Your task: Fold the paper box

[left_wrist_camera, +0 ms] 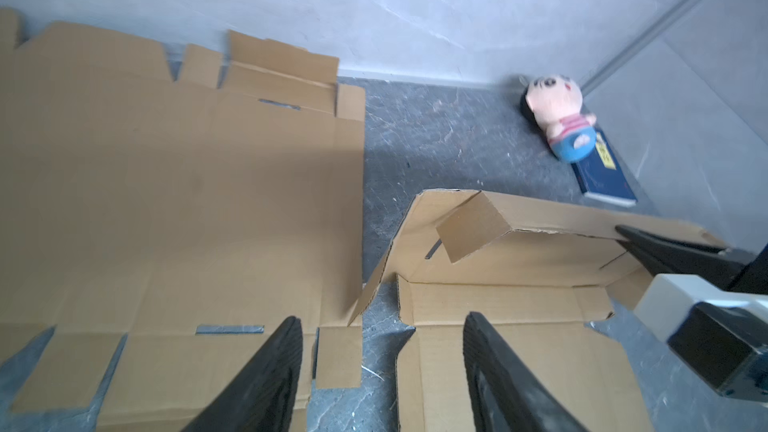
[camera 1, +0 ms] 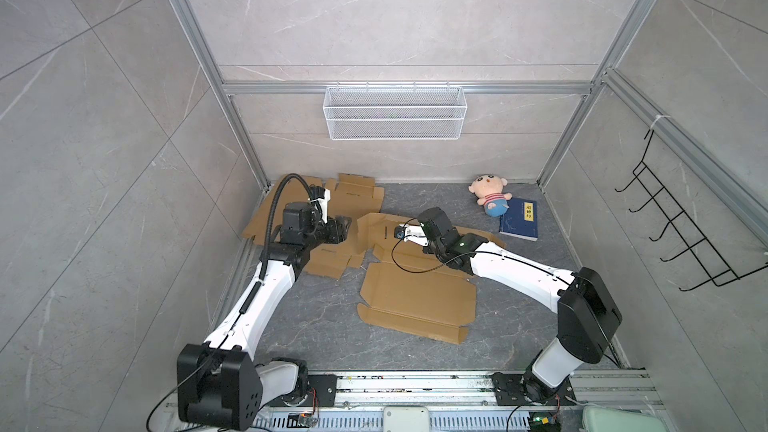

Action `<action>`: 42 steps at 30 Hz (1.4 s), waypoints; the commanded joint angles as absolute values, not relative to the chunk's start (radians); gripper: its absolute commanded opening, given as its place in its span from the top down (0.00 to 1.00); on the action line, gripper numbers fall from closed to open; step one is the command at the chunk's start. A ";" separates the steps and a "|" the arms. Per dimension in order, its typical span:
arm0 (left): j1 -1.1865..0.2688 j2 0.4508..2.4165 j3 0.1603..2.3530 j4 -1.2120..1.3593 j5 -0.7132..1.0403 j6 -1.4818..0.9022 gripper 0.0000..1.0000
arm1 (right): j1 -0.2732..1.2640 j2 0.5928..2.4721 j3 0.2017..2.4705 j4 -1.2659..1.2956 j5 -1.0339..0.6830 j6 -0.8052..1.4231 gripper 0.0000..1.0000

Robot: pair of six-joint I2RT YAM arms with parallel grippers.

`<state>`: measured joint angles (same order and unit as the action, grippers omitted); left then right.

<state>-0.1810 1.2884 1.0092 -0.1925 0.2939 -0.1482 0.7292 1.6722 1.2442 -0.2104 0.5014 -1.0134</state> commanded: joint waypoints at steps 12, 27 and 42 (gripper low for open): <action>-0.191 1.541 1.136 -0.216 0.441 0.020 0.38 | 0.727 1.658 1.285 -0.295 0.444 -0.975 1.00; -0.272 1.565 1.152 -0.153 0.410 0.039 0.95 | 0.720 1.647 1.286 -0.282 0.488 -0.973 1.00; -0.384 1.440 1.129 -0.173 0.301 -0.140 1.00 | 0.725 1.626 1.262 -0.195 0.613 -0.972 1.00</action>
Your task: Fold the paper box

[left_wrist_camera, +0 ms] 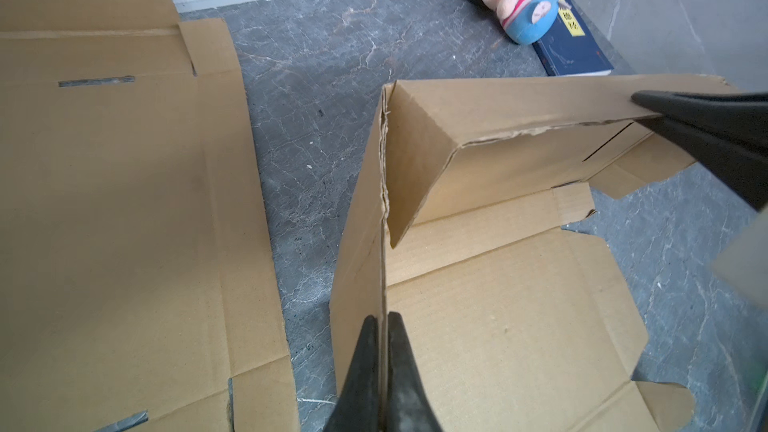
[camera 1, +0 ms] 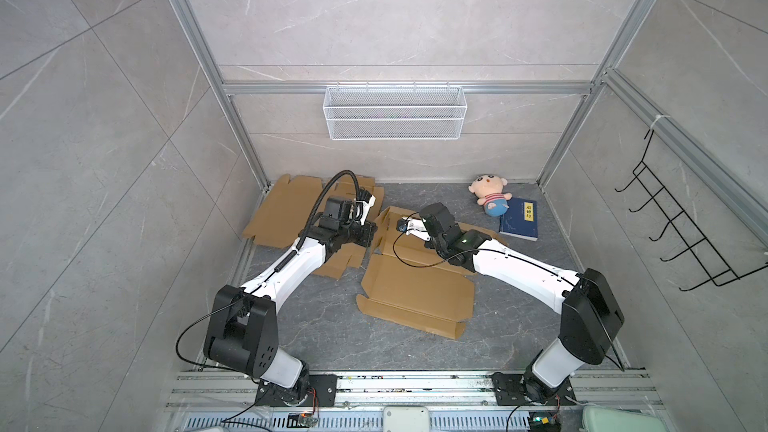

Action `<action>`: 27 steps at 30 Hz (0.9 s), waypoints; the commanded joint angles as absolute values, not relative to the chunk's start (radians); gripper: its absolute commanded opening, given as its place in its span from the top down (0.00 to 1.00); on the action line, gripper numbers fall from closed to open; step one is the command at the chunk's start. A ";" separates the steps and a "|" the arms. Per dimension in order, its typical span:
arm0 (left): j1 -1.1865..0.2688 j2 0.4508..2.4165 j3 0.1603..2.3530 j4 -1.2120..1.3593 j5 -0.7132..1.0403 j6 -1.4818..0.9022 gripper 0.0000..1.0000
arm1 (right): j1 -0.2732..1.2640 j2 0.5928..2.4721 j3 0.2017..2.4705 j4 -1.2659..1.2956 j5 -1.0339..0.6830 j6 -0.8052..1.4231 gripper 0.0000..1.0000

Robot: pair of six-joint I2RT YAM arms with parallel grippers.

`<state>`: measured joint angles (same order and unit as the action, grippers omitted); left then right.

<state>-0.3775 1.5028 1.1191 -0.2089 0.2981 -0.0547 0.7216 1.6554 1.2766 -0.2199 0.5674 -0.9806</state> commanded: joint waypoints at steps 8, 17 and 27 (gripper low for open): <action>-0.442 1.422 1.039 -0.143 0.276 -0.215 1.00 | 0.744 1.610 1.228 -0.175 0.633 -0.955 1.00; -0.443 1.416 1.106 -0.264 0.247 -0.396 1.00 | 0.776 1.588 1.108 0.018 0.727 -1.022 1.00; -0.431 1.436 1.055 -0.304 0.283 -0.439 0.98 | 0.774 1.595 1.099 0.016 0.714 -1.026 1.00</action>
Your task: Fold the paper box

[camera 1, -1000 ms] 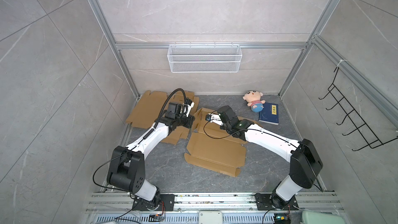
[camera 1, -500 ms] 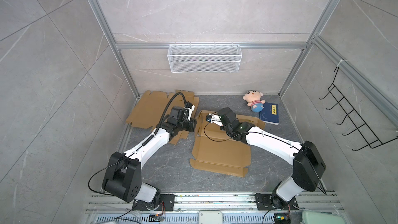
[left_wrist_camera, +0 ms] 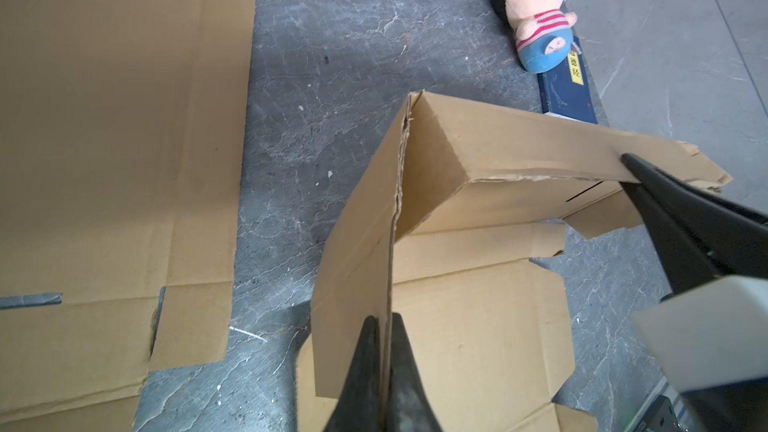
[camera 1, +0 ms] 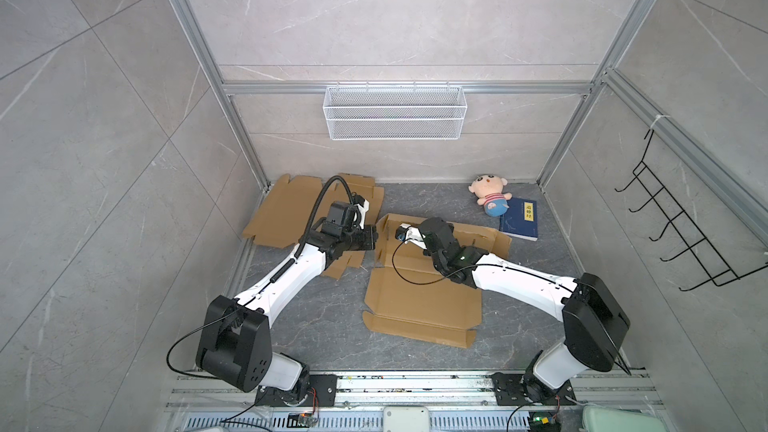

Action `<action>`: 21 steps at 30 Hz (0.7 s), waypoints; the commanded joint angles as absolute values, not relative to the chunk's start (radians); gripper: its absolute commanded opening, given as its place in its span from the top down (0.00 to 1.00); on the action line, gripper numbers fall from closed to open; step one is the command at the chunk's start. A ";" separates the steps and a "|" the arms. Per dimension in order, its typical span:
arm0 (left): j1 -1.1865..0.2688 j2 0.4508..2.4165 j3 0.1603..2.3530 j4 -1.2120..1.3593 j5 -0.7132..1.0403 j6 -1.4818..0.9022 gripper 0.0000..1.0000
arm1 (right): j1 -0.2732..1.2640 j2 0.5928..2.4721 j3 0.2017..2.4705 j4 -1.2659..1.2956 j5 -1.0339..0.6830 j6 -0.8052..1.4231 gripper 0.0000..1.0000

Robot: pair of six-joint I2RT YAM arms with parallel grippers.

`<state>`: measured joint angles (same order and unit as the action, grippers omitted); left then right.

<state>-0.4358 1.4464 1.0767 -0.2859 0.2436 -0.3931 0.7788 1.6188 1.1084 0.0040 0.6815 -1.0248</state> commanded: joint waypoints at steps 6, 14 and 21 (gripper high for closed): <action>-0.434 1.433 0.967 -0.223 0.332 -0.575 0.96 | 0.773 1.601 1.106 0.012 0.720 -1.016 1.00; -0.434 1.370 0.863 -0.153 0.322 -0.592 0.86 | 0.777 1.576 1.045 0.072 0.738 -1.004 1.00; -0.396 1.343 0.945 -0.229 0.385 -0.456 0.63 | 0.771 1.541 0.970 0.141 0.661 -1.064 1.00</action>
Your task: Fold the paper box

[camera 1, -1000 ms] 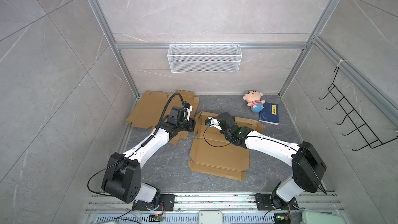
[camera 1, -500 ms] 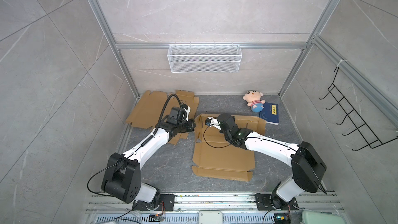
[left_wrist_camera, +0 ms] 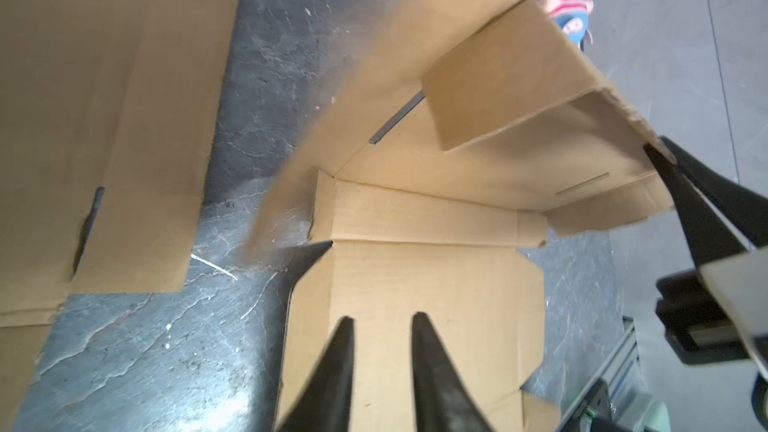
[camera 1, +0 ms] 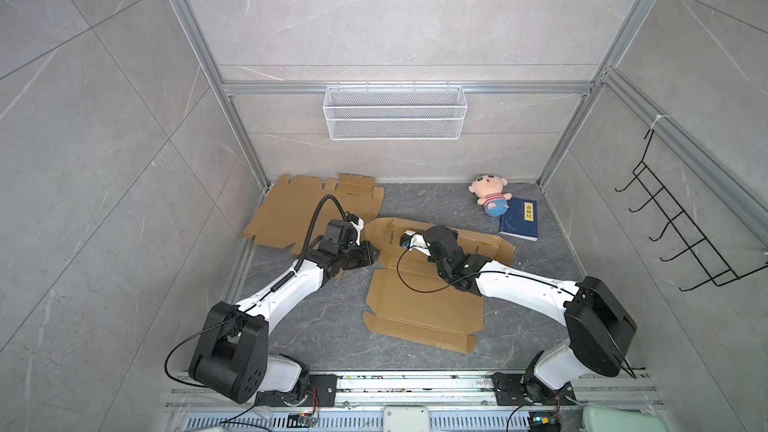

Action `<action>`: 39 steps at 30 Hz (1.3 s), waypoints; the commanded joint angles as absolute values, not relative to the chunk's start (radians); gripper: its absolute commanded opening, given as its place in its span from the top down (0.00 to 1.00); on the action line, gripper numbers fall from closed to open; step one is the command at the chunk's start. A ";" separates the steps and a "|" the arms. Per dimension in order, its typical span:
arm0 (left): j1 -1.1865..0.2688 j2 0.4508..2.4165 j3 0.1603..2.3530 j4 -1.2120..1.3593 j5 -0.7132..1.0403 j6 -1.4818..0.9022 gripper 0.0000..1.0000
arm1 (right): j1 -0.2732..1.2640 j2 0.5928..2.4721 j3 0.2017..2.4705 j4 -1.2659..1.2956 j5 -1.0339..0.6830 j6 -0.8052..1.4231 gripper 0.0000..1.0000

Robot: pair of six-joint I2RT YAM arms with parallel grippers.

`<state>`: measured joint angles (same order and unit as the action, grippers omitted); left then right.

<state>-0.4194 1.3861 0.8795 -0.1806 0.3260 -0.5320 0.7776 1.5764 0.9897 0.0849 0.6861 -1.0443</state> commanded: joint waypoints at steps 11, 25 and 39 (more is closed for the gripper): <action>-0.060 1.340 1.015 -0.227 0.586 -0.288 0.41 | 0.729 1.535 0.973 0.110 0.558 -1.053 1.00; -0.497 1.223 0.717 -0.131 0.492 -0.403 0.63 | 0.711 1.554 0.997 0.049 0.535 -1.021 1.00; -0.565 1.457 0.617 -0.041 0.263 -0.426 0.82 | 0.710 1.544 1.005 0.043 0.544 -1.013 1.00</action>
<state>-0.5560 1.4273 0.6186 -0.0677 0.3298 -0.4007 0.7128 1.5631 0.9817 0.0681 0.5526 -1.0428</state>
